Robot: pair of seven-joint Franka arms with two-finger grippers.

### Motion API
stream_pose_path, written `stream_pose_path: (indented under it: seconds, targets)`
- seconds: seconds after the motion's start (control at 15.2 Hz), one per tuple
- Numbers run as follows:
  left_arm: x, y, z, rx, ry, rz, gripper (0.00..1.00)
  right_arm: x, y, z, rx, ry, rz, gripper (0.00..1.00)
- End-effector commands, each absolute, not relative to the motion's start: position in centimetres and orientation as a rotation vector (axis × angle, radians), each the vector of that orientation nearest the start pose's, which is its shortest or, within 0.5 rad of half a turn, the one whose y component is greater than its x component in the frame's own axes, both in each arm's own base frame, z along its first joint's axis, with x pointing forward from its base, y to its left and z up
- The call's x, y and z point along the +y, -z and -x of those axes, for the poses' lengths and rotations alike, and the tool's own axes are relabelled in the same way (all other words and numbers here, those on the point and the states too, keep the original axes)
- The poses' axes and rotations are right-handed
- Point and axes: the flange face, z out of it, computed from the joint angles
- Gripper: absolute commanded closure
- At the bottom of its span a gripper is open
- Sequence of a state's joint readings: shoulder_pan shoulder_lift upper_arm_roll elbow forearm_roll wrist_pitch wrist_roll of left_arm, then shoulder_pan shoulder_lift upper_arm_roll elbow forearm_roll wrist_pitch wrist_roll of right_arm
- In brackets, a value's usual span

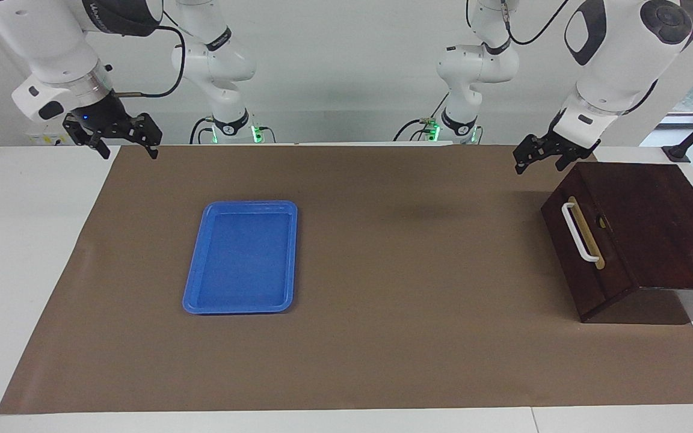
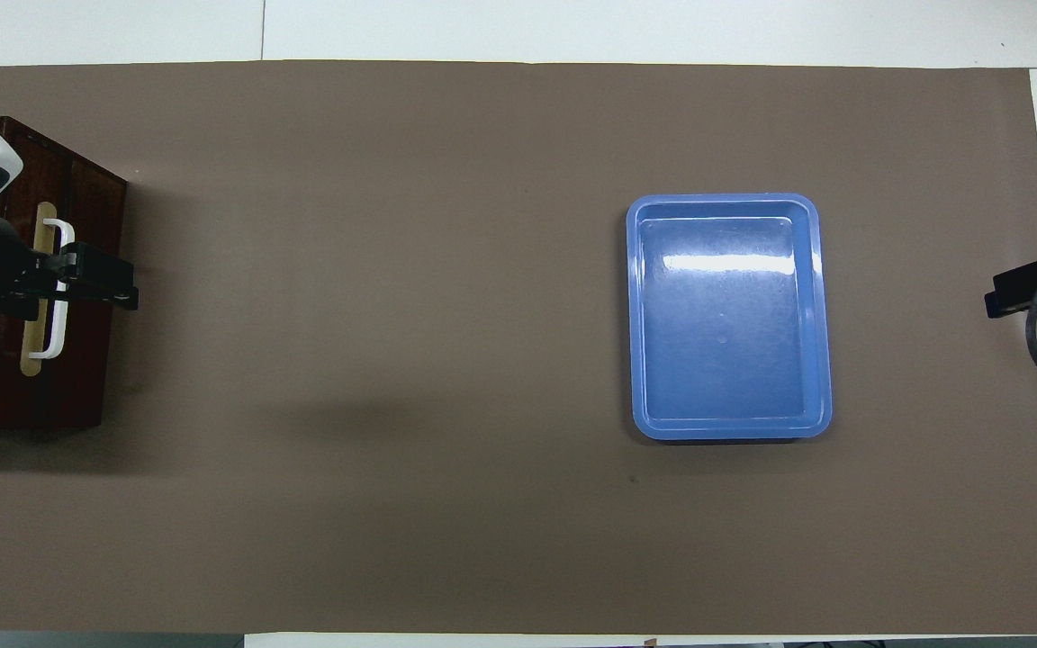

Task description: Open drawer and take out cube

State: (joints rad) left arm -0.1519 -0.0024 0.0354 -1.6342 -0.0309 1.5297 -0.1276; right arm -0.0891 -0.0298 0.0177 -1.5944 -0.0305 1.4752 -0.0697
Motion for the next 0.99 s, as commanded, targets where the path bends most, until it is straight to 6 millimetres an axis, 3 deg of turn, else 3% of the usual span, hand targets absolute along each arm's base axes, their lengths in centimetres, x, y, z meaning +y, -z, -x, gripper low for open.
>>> stream_pose_path:
  seconds: [0.0,0.39,0.66,0.92]
  targets:
    - [-6.7,-59.7,-53.4,0.007,-0.167,3.127,0.00,-4.0,-62.4,-52.7,0.025,-0.159,3.168,0.00]
    - [-6.8,-58.8,-53.4,0.031,-0.117,3.097,0.00,-4.1,-62.4,-52.7,0.028,-0.159,3.166,0.00]
    - [-7.4,-54.9,-53.2,0.104,-0.064,3.002,0.00,-4.0,-62.4,-52.7,0.025,-0.159,3.168,0.00]
    - [-7.2,-51.1,-55.3,0.152,-0.007,2.951,0.00,-4.1,-62.4,-52.7,0.028,-0.159,3.168,0.00]
